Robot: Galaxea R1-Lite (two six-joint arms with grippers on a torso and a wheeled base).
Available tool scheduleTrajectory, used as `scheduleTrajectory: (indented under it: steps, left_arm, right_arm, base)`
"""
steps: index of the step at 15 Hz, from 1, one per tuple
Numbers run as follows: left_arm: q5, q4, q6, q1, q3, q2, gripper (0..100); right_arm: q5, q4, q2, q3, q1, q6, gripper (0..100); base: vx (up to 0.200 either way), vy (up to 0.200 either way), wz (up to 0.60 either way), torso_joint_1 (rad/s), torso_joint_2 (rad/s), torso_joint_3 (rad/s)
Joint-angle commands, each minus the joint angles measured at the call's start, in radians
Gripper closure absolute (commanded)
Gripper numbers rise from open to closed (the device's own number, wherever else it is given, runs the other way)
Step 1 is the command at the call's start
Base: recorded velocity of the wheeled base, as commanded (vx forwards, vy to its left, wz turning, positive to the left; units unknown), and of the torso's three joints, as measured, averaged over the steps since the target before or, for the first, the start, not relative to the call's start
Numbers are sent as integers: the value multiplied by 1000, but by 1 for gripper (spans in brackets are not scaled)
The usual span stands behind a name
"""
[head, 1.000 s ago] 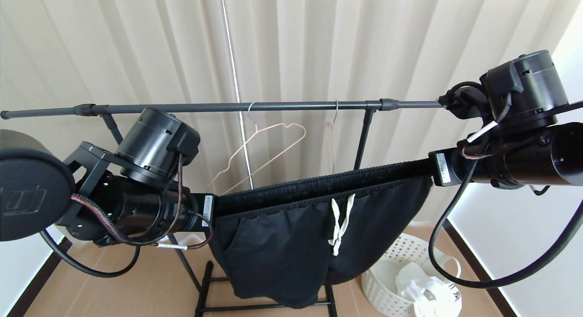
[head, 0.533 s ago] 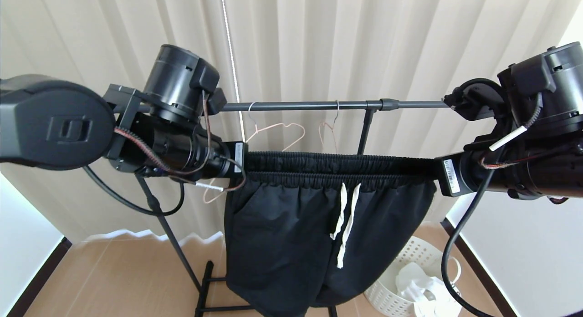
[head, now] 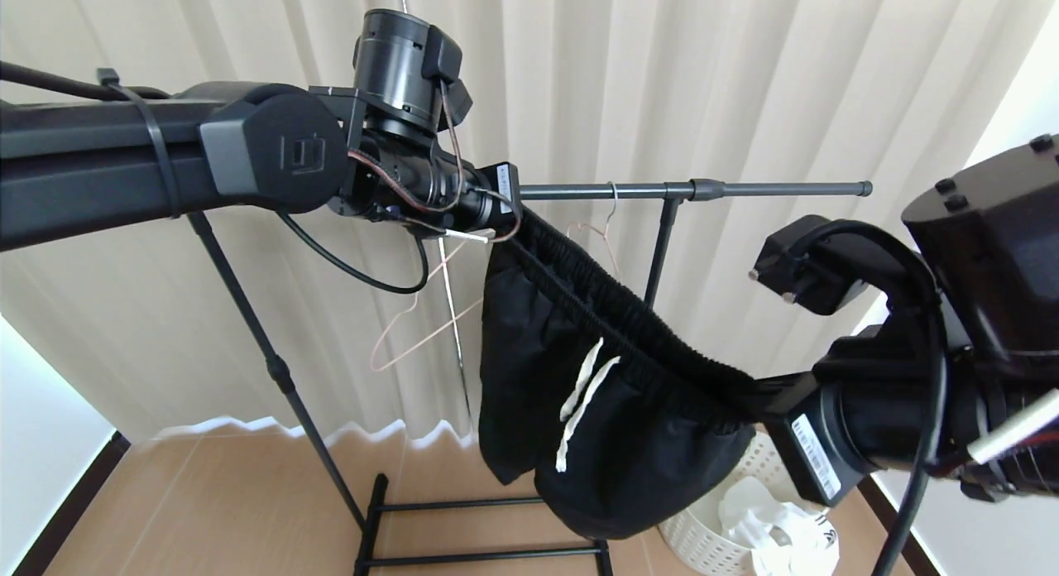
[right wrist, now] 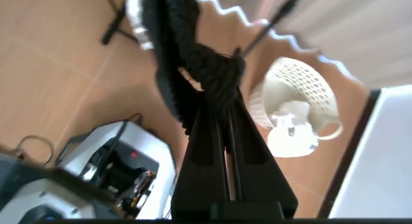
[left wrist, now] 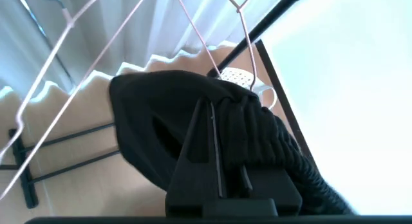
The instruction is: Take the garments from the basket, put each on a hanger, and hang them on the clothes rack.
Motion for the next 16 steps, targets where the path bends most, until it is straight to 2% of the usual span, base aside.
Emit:
scheduleTrajectory:
  steps: [1, 2, 3, 5, 6, 8, 12, 14, 15, 16]
  left_arm:
    - [-20, 0, -9, 5, -55, 50, 100]
    - [-22, 0, -9, 5, -55, 56, 100]
    - [-25, -3, -7, 5, -55, 66, 100]
    - [-25, -3, -9, 3, -55, 68, 100]
    - [-25, -4, -7, 3, -55, 69, 100]
    - [-25, -3, -7, 2, -55, 69, 100]
    - [-24, 2, -7, 3, -55, 65, 100]
    - [-24, 6, -9, 5, -55, 60, 100]
    - [-24, 17, -7, 10, -55, 48, 100]
    - [-22, 74, -4, 23, -55, 20, 100]
  right_arm:
    - [15, -15, 68, -8, 141, 94, 100]
    - [25, -30, 82, -14, 157, 123, 100]
    - [53, -86, 124, -30, 193, 189, 100]
    - [59, -135, 147, -42, 203, 219, 100]
    - [59, -215, 171, -56, 207, 276, 100]
    - [59, -247, 182, -85, 206, 328, 100]
    - [50, -231, 188, -82, 193, 330, 100]
    - [45, -185, 185, -82, 144, 308, 100]
    - [41, -129, 177, -80, 101, 261, 100]
    - [28, -73, 167, -74, 54, 215, 100]
  base:
    - [0, 0, 0, 0, 0, 0]
    - [0, 0, 0, 0, 0, 0]
    - [0, 0, 0, 0, 0, 0]
    - [0, 0, 0, 0, 0, 0]
    - [0, 0, 0, 0, 0, 0]
    - [0, 0, 0, 0, 0, 0]
    - [0, 0, 0, 0, 0, 0]
    - [0, 0, 0, 0, 0, 0]
    - [0, 0, 0, 0, 0, 0]
    - [0, 0, 0, 0, 0, 0]
